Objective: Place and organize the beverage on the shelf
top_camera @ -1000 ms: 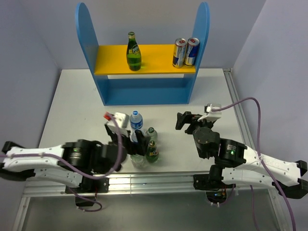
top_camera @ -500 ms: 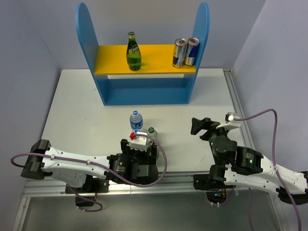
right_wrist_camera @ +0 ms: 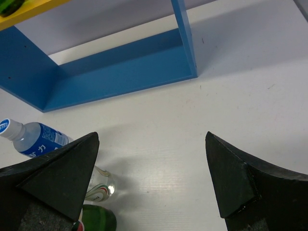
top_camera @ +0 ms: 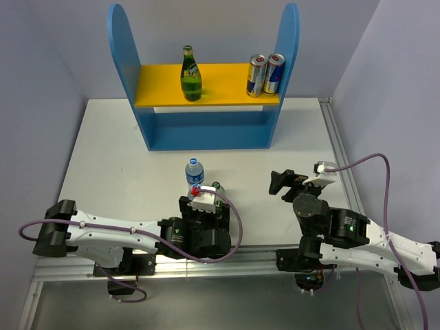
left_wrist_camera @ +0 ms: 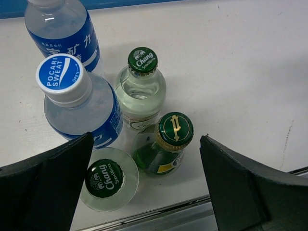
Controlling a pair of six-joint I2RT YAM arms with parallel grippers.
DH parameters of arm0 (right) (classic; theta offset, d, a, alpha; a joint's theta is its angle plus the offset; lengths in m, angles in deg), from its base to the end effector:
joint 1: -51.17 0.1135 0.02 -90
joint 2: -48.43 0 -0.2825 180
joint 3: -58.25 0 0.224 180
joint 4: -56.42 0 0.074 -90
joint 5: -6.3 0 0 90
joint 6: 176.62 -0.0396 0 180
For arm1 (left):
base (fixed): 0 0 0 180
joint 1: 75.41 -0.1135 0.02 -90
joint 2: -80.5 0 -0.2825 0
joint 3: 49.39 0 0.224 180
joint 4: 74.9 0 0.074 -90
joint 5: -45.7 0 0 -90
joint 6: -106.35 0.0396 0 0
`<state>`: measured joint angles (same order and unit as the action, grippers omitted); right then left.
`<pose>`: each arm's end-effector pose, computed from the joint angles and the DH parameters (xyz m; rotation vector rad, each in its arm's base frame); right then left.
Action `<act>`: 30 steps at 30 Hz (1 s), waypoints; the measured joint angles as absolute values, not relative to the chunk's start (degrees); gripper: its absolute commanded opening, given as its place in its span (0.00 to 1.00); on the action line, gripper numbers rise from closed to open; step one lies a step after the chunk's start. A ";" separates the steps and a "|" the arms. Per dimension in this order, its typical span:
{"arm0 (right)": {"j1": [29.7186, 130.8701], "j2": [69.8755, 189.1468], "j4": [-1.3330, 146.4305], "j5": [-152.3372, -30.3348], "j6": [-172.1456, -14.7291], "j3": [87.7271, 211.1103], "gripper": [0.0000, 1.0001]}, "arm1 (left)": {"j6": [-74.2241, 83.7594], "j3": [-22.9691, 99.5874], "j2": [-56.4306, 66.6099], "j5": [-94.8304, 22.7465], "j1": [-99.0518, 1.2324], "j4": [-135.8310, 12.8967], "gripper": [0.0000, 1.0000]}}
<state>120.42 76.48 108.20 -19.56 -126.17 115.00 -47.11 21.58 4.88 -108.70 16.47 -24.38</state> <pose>0.0514 0.0352 0.3181 0.2329 1.7353 0.2792 0.0283 -0.2262 0.2942 0.1032 1.9447 -0.3285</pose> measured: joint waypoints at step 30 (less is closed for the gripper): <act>120.42 77.29 108.22 -18.99 -126.65 114.58 0.98 | -41.56 24.51 3.53 -106.15 14.30 -30.65 0.99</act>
<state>120.42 77.29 108.22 -18.99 -126.65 114.58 -41.56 24.51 3.53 -106.15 14.30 -30.65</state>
